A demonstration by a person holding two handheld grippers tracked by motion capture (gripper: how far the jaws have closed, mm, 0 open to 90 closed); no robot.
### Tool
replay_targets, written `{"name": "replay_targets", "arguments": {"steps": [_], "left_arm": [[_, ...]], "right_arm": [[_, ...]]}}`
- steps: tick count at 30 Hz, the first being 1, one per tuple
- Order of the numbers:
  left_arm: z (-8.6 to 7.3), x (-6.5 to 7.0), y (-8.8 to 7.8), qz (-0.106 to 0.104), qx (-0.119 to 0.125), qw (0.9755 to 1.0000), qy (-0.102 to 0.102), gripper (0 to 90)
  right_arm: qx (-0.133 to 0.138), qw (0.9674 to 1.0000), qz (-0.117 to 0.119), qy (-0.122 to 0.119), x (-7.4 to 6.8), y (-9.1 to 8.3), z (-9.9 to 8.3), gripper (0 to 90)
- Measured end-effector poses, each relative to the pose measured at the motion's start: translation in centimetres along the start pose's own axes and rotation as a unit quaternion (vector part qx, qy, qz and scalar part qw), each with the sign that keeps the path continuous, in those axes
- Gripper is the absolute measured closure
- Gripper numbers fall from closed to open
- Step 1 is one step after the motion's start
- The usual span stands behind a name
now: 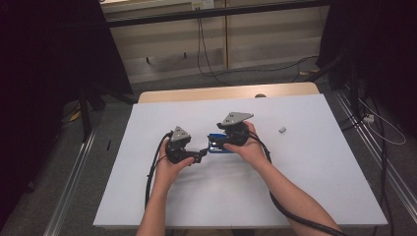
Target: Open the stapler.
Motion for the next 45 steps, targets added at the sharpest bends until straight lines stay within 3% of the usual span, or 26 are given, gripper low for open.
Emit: {"name": "replay_targets", "arguments": {"steps": [5, 7, 14, 17, 36, 45], "left_arm": [[0.0, 0.0, 0.0, 0.001, 0.0, 1.0, -0.001, 16.9], [0.0, 0.0, 0.0, 0.002, -0.002, 1.0, 0.002, 16.8], [-0.1, 0.1, 0.1, 0.0, -0.007, 1.0, -0.001, 16.8], [-0.1, 0.0, 0.0, 0.002, -0.01, 0.9999, 0.003, 16.8], [-0.1, -0.1, 0.3, 0.003, -0.004, 0.9999, -0.009, 16.8], [-0.1, -0.1, 0.7, 0.007, 0.001, 0.9999, -0.01, 17.5]], "right_arm": [[-0.005, 0.9998, 0.02, -0.004, -0.4, 0.9, 0.3, 45.1], [-0.017, 0.9995, 0.023, -0.016, -0.7, 1.3, 0.1, 48.6], [-0.027, 0.9991, 0.028, -0.018, -0.7, 1.7, -0.4, 52.4], [-0.027, 0.9991, 0.033, -0.003, -0.4, 1.9, -0.7, 52.2], [-0.038, 0.9957, 0.041, -0.074, -0.5, 2.0, -0.1, 58.1], [-0.019, 0.9971, 0.045, -0.058, 0.0, 1.0, 0.7, 59.9]]}}
Point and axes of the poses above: each handheld gripper's, and its own axes: y roughly forward along the jaws, z roughly out of its top, x roughly to its right, the point moved 3 cm from there along y, roughly forward along the jaws, and after that the axes turned 7 degrees about -z, right-handed, at the moved point
